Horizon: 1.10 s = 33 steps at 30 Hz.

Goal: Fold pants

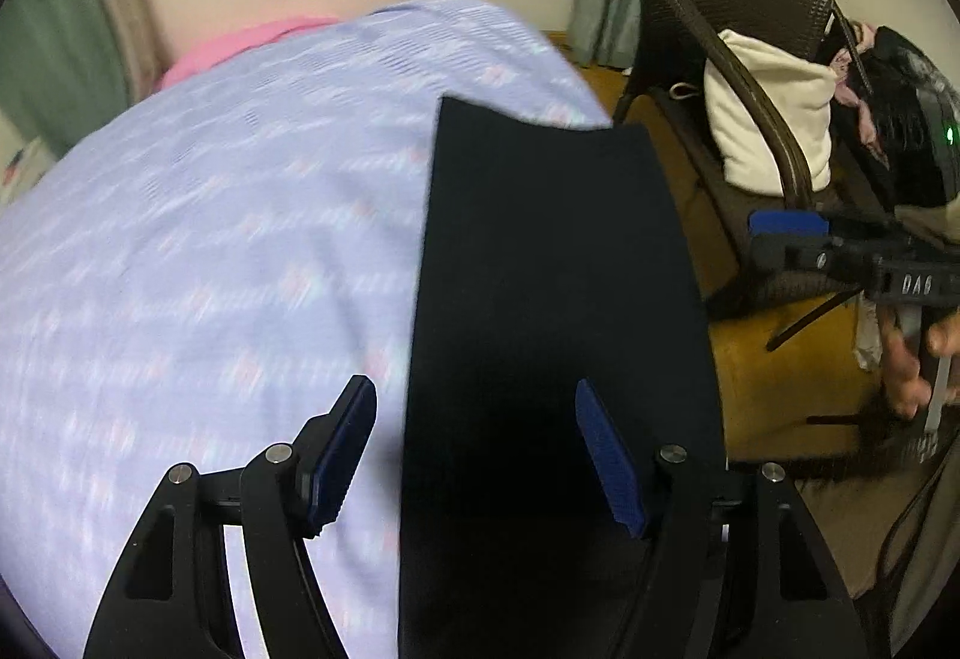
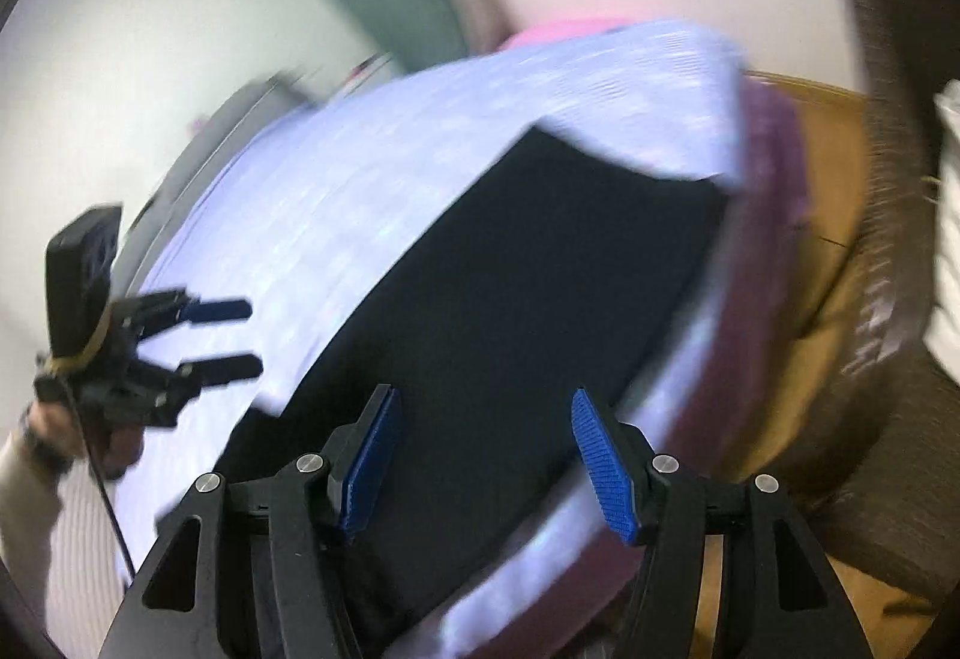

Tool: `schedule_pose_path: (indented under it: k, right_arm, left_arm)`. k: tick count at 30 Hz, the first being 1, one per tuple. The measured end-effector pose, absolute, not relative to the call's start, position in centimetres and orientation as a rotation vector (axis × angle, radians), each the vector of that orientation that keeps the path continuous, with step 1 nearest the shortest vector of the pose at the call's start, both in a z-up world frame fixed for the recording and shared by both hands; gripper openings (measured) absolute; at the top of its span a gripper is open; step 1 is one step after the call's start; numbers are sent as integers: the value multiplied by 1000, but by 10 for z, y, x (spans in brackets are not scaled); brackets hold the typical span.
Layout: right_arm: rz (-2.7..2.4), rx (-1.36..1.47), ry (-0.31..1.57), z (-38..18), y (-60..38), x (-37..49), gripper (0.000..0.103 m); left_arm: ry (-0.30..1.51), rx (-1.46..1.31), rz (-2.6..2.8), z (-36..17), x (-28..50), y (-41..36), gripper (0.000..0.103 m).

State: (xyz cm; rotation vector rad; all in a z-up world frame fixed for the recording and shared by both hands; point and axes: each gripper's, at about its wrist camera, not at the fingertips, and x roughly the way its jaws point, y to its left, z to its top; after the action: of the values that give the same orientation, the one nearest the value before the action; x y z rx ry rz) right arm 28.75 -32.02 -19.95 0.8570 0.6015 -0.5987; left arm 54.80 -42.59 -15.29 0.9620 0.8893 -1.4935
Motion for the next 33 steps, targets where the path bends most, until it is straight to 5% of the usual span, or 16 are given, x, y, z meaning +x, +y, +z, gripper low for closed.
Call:
schedule_pose_path:
  k: [4, 16, 21, 28, 33]
  right_arm:
    - [-671, 936, 600, -204, -334, 298, 56]
    - [-903, 1087, 709, -250, -355, 328, 66]
    - [-864, 1181, 660, -276, -368, 325, 65]
    - [-792, 1179, 565, -285, -374, 323, 21]
    - [-770, 1092, 530, -269, -366, 322, 11]
  left_arm:
    - [952, 973, -1549, -177, 551, -486, 68]
    - [1086, 1045, -1601, -237, 553, -564, 67]
    - [1106, 1024, -1588, -240, 559, -573, 46]
    - [1072, 1043, -1580, -237, 559, -572, 23]
    - [1018, 998, -1608, -225, 559, -561, 10]
